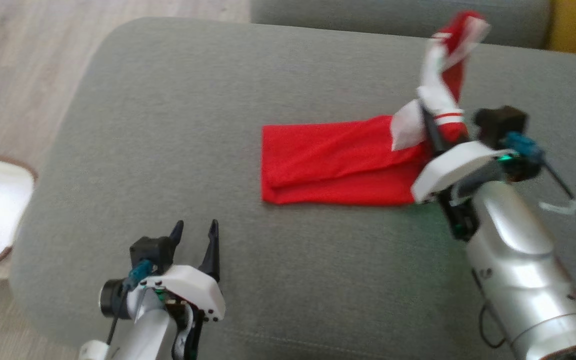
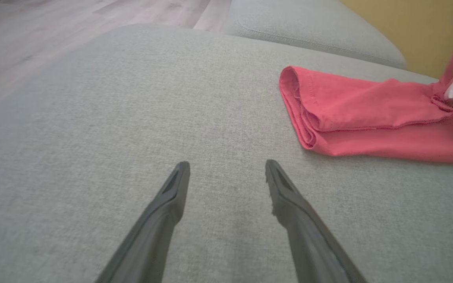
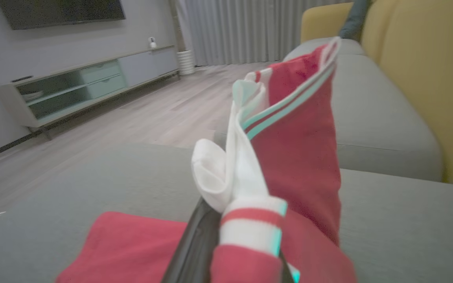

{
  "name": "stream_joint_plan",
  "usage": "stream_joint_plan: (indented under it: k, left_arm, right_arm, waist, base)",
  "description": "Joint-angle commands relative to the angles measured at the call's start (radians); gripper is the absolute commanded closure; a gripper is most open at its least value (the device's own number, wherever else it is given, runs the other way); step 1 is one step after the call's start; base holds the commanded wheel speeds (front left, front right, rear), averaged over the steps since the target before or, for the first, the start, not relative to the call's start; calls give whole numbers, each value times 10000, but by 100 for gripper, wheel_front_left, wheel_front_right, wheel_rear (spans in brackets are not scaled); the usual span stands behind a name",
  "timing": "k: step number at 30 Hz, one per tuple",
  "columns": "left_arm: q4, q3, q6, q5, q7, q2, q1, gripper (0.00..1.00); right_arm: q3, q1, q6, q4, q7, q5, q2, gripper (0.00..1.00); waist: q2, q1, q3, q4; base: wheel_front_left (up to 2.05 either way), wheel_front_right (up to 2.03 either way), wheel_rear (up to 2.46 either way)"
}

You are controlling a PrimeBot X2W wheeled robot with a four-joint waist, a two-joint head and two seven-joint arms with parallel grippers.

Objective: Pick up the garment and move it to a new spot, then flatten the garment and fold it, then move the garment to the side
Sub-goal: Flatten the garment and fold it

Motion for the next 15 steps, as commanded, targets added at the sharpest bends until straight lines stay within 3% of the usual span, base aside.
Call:
stream_joint_plan:
  k: [1,3,9,10,11,12,15]
  left_arm:
    - [-310,147,53,-125,-122,88,-108,0]
    - [-295,-195,82,-243,-122,87,-109,0]
    - [-340,-744,116,-613,-122,87,-209,0]
    - [-353,-808,139,-644,-122,86,-213,0]
    - [-359,-861,167,-656,-122,86,-224,0]
    - [-348,-906,190,-653,-122,86,-241,0]
    - [-314,-882,264,-587,-122,86,-277,0]
  right_arm:
    - [622,-76,65,-573,201,353,268,100]
    - [1392,233,65,-828,528,792,448,100]
    - [1970,502,65,-318,679,1155,601,100]
    - [2029,519,65,-208,613,1249,615,80]
    - [2169,553,65,-232,496,1496,622,29]
    - [2392,636,65,-367,438,1954,626,0]
    - [2980,806,65,-707,285,3193,629,0]
  waist:
    - [-1,1,-71,503]
    - [-1,1,-110,1087]
    - [-1,1,-74,2012]
    - [-1,1,-70,2075]
    - [-1,1,-62,2118]
    - [-1,1,-57,2140]
    - [-1,1,-124,1959]
  base:
    - [0,0,0]
    - [0,0,0]
    - [0,0,0]
    - [0,0,0]
    - [0,0,0]
    - [0,0,0]
    - [0,0,0]
